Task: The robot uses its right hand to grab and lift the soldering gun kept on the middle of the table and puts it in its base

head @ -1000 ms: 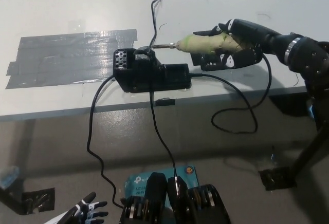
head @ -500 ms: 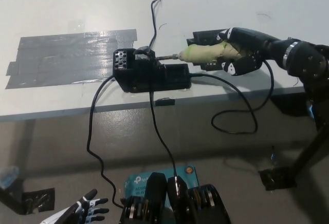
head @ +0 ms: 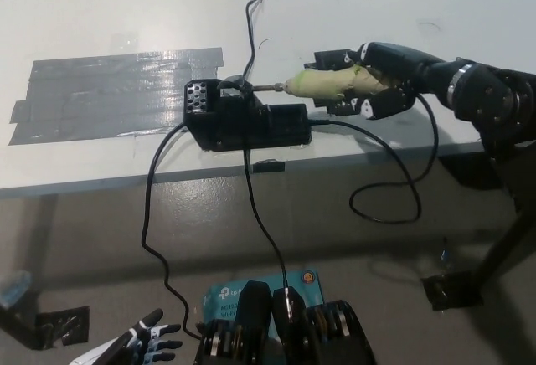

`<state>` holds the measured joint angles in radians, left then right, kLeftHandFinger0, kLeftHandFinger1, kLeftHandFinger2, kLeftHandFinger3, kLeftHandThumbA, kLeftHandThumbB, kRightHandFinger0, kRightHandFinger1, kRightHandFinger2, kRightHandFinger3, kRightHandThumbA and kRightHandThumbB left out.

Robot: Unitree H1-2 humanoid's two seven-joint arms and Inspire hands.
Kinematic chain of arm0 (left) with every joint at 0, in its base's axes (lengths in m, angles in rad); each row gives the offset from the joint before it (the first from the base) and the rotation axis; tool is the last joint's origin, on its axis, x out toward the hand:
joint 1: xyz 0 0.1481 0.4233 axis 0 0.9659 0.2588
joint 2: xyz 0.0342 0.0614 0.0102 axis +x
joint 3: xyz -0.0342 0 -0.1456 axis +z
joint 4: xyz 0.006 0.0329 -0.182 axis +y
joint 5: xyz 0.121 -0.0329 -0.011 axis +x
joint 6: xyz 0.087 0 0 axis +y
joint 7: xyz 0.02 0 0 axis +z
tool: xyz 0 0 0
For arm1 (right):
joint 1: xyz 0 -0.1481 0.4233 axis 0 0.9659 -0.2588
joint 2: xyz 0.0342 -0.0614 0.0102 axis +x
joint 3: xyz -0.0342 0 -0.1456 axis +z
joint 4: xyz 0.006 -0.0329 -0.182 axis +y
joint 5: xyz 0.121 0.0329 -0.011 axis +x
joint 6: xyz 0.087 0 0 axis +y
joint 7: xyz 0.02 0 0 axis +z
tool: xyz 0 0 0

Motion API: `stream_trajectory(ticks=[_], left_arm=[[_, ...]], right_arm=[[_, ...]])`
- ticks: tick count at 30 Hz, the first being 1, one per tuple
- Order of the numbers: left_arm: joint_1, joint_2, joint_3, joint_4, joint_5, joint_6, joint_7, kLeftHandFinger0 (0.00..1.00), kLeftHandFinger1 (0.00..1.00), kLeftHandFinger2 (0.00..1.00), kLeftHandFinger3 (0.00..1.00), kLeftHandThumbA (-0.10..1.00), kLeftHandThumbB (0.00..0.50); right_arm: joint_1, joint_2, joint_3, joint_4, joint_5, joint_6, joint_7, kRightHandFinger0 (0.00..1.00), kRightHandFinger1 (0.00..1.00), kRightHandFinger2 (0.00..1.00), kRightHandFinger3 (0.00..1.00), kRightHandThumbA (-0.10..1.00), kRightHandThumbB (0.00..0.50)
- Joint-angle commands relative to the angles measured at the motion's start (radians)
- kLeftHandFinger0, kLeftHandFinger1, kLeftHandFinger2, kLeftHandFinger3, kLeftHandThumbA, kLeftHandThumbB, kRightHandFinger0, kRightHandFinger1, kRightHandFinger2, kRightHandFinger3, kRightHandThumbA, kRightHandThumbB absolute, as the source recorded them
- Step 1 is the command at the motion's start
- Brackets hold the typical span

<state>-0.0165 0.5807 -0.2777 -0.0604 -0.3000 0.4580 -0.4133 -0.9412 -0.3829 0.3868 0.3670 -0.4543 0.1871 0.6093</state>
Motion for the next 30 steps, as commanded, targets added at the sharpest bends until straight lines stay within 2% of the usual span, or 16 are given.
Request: stream_trajectory(ticks=[1, 5, 7, 9, 11, 14, 16, 18, 20, 22, 23, 25, 27, 28, 30], left_arm=[[-0.002, 0.031, -0.002, -0.025, -0.006, 0.012, 0.002, 1.00, 1.00, 1.00, 1.00, 1.00, 0.404], [-0.005, 0.044, -0.010, -0.032, -0.016, 0.012, -0.005, 1.00, 1.00, 1.00, 1.00, 1.00, 0.381], [-0.002, 0.046, -0.008, -0.034, -0.021, 0.012, -0.002, 1.00, 1.00, 1.00, 1.00, 1.00, 0.390], [-0.004, 0.043, -0.009, -0.028, -0.029, 0.012, 0.002, 1.00, 1.00, 1.00, 1.00, 1.00, 0.400], [-0.005, 0.045, -0.012, -0.029, -0.026, 0.012, 0.001, 1.00, 1.00, 1.00, 1.00, 1.00, 0.398], [-0.005, 0.042, -0.013, -0.034, -0.022, 0.012, -0.001, 1.00, 1.00, 1.00, 1.00, 1.00, 0.386], [-0.009, 0.045, -0.019, -0.034, -0.027, 0.012, -0.001, 1.00, 1.00, 1.00, 1.00, 1.00, 0.384], [-0.013, 0.044, -0.022, -0.033, -0.030, 0.012, -0.002, 1.00, 1.00, 1.00, 1.00, 1.00, 0.405], [-0.017, 0.044, -0.022, -0.028, -0.026, 0.012, -0.012, 1.00, 1.00, 1.00, 1.00, 1.00, 0.409], [-0.019, 0.044, -0.025, -0.027, -0.024, 0.012, -0.008, 1.00, 1.00, 1.00, 1.00, 1.00, 0.402], [-0.020, 0.045, -0.026, -0.031, -0.016, 0.012, -0.007, 1.00, 1.00, 1.00, 1.00, 1.00, 0.405], [-0.021, 0.046, -0.026, -0.029, -0.025, 0.012, -0.005, 1.00, 1.00, 1.00, 1.00, 1.00, 0.403], [-0.021, 0.049, -0.028, -0.033, -0.022, 0.012, 0.002, 1.00, 1.00, 1.00, 1.00, 1.00, 0.400], [-0.018, 0.048, -0.024, -0.038, -0.016, 0.012, 0.001, 1.00, 1.00, 1.00, 1.00, 1.00, 0.376], [-0.017, 0.048, -0.028, -0.037, -0.017, 0.012, 0.001, 1.00, 1.00, 1.00, 1.00, 1.00, 0.384]], right_arm=[[-0.077, -0.019, -0.023, -0.008, -0.018, -0.040, -0.053, 0.00, 0.32, 0.54, 0.28, -0.10, 0.131], [-0.085, -0.031, -0.044, -0.008, -0.016, -0.001, -0.048, 0.00, 0.26, 0.47, 0.24, -0.10, 0.107], [-0.086, -0.037, -0.051, -0.014, -0.013, 0.005, -0.038, 0.00, 0.24, 0.44, 0.23, -0.10, 0.118], [-0.083, -0.043, -0.049, -0.036, -0.018, 0.024, -0.021, 0.00, 0.28, 0.47, 0.26, -0.10, 0.149], [-0.080, -0.044, -0.043, -0.041, -0.025, 0.026, -0.017, 0.00, 0.30, 0.50, 0.27, -0.10, 0.144], [-0.068, -0.047, -0.021, -0.044, -0.030, -0.010, -0.006, 0.00, 0.30, 0.50, 0.23, -0.10, 0.164], [-0.065, -0.051, 0.006, -0.046, -0.048, -0.026, 0.010, 0.00, 0.32, 0.52, 0.24, -0.10, 0.111], [-0.057, -0.048, 0.019, -0.057, -0.049, -0.043, 0.008, 0.00, 0.24, 0.44, 0.15, -0.10, 0.033], [-0.053, -0.036, 0.032, -0.059, -0.053, -0.053, 0.000, 0.00, 0.18, 0.40, 0.10, -0.10, 0.001], [-0.057, -0.036, 0.040, -0.061, -0.057, -0.057, -0.003, 0.00, 0.18, 0.41, 0.10, -0.10, 0.000], [-0.060, -0.033, 0.044, -0.060, -0.056, -0.061, -0.004, 0.00, 0.20, 0.45, 0.12, -0.10, 0.004], [-0.064, -0.028, 0.039, -0.055, -0.052, -0.065, -0.012, 0.00, 0.22, 0.46, 0.14, -0.10, 0.000], [-0.067, -0.027, 0.034, -0.058, -0.049, -0.066, -0.015, 0.00, 0.22, 0.46, 0.14, -0.10, 0.019], [-0.075, -0.024, 0.032, -0.054, -0.050, -0.060, -0.017, 0.00, 0.22, 0.46, 0.17, -0.10, 0.048], [-0.074, -0.022, 0.026, -0.057, -0.049, -0.049, -0.019, 0.00, 0.24, 0.48, 0.19, -0.10, 0.084]])
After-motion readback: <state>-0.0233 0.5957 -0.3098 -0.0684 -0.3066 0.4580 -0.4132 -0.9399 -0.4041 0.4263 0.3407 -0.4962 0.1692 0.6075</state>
